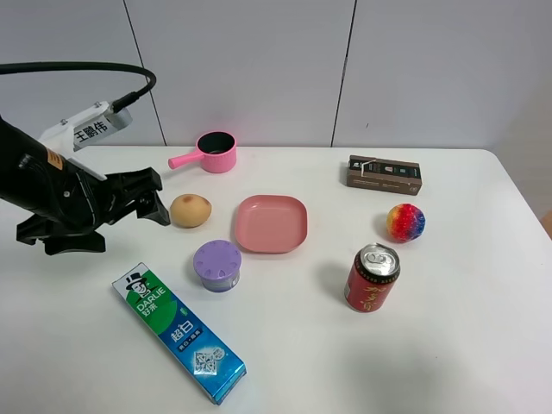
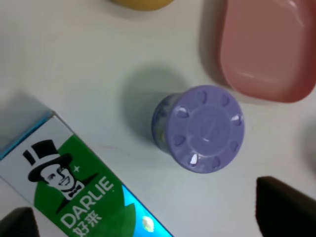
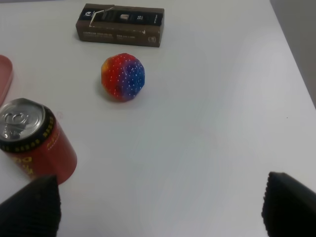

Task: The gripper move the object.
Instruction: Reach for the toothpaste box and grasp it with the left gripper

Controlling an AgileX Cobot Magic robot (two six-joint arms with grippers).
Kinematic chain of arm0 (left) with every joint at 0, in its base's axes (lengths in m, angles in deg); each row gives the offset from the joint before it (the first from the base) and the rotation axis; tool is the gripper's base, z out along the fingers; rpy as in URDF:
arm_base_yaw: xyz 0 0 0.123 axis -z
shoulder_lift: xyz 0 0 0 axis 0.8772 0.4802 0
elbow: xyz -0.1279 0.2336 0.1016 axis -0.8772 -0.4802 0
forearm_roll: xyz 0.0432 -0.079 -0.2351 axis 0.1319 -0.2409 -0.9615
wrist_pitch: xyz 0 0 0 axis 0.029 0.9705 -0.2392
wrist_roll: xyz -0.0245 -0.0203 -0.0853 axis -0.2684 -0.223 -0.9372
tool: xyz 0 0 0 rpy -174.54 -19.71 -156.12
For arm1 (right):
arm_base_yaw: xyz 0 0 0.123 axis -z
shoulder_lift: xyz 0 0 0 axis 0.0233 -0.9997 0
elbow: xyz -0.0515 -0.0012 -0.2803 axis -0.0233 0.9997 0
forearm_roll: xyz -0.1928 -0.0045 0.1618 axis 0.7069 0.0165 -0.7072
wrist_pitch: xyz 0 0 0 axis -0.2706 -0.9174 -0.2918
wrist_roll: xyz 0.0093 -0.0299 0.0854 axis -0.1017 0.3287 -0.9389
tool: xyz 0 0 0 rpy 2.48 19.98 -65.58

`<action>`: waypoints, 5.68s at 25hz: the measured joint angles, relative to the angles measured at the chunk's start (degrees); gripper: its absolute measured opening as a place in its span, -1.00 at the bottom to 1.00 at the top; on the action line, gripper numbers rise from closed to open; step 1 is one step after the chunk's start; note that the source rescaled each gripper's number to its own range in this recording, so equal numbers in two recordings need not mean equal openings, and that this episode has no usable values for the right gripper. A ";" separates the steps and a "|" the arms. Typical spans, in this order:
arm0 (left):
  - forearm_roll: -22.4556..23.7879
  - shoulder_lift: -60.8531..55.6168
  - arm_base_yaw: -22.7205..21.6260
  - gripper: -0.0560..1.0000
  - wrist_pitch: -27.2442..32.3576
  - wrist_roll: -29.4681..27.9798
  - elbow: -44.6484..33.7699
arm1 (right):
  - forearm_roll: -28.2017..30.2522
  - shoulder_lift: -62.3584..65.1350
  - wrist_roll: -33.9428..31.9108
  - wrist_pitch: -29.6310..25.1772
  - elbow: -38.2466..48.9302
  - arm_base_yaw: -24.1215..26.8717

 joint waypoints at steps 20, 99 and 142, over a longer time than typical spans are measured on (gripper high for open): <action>2.81 0.00 0.04 0.43 3.98 -14.71 0.00 | 0.00 0.00 0.00 0.00 0.00 0.00; 7.70 26.30 10.77 0.43 -2.85 -46.04 0.54 | 0.00 0.00 0.00 0.00 0.00 0.00; 6.73 29.67 10.77 0.43 -5.76 -40.92 0.54 | 0.00 0.00 0.00 0.00 0.00 0.00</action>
